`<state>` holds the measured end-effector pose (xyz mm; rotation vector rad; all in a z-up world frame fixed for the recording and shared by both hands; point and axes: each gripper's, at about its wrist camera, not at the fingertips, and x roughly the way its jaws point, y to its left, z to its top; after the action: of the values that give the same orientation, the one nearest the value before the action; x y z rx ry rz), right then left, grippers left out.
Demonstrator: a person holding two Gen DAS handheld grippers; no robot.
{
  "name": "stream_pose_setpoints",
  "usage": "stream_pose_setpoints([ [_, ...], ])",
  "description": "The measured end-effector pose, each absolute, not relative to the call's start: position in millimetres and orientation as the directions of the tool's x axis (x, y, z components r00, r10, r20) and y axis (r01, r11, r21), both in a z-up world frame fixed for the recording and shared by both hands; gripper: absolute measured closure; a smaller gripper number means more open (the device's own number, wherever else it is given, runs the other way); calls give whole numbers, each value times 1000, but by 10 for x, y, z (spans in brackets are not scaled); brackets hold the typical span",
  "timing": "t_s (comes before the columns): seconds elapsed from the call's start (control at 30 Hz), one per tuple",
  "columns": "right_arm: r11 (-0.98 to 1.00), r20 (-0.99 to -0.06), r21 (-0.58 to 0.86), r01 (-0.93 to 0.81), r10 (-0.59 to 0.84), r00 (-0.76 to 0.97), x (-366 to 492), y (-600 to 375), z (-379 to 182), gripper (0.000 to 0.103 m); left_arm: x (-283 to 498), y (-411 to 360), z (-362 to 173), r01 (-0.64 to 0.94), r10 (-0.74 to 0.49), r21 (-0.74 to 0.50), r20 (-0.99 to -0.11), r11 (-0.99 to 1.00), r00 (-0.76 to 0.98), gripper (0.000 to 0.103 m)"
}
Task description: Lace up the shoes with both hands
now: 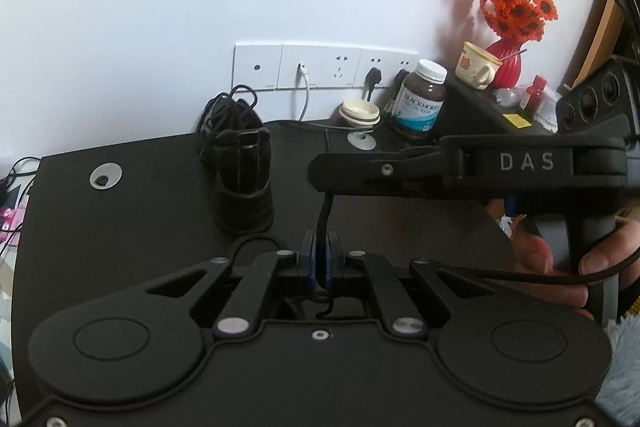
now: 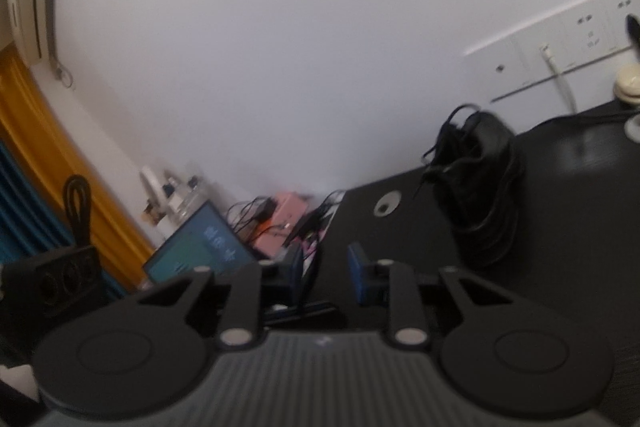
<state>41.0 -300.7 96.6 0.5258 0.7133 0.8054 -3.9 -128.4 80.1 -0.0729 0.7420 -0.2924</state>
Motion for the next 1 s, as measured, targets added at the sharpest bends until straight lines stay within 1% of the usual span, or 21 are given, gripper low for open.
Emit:
stream_pose_setpoints([
  [0.07,574,-372,678,-460,807,458,440,-2943,947,79,-50,-1259,797,229,-281,-166,-655,959,701,99],
  [0.1,566,-368,683,-462,812,452,439,-2926,944,83,-54,-1247,796,225,-278,-166,-655,960,702,99],
  [0.17,567,-365,680,-465,812,456,429,-2903,956,99,-61,-1222,788,218,-275,-169,-656,961,703,99],
  [0.27,566,-356,679,-467,811,463,430,-2886,960,99,-78,-1198,786,222,-278,-170,-655,960,702,98],
  [0.33,572,-346,677,-463,802,486,421,-2914,983,99,-84,-1181,786,228,-281,-168,-657,959,699,95],
  [0.4,591,-335,668,-452,781,526,418,-2989,1029,99,-90,-1129,781,228,-278,-163,-658,960,700,87],
  [0.43,601,-328,663,-445,769,549,419,-3034,1055,99,-109,-1080,768,210,-265,-163,-656,964,707,70],
  [0.47,615,-323,657,-435,752,575,427,-3084,1074,99,-126,-1004,771,182,-247,-168,-653,969,716,60],
  [0.57,680,-305,622,-389,667,680,435,-3345,1185,99,-150,-694,825,108,-226,-216,-653,970,723,60],
  [0.67,725,-263,605,-329,572,777,420,-3632,1311,99,-201,-479,778,55,-214,-250,-671,967,710,60],
  [0.77,775,-217,562,-290,476,852,355,-3838,1452,99,-226,-515,669,74,-224,-236,-708,969,670,61],
  [0.83,811,-234,501,-304,465,854,333,-3831,1484,99,-217,-610,602,104,-226,-210,-724,972,651,61],
  [0.9,840,-283,425,-336,476,832,310,-3708,1445,99,-173,-704,539,124,-223,-187,-737,974,638,62],
  [1.0,839,-369,344,-421,533,761,271,-3398,1257,99,-94,-757,457,130,-223,-182,-747,975,627,71],
])
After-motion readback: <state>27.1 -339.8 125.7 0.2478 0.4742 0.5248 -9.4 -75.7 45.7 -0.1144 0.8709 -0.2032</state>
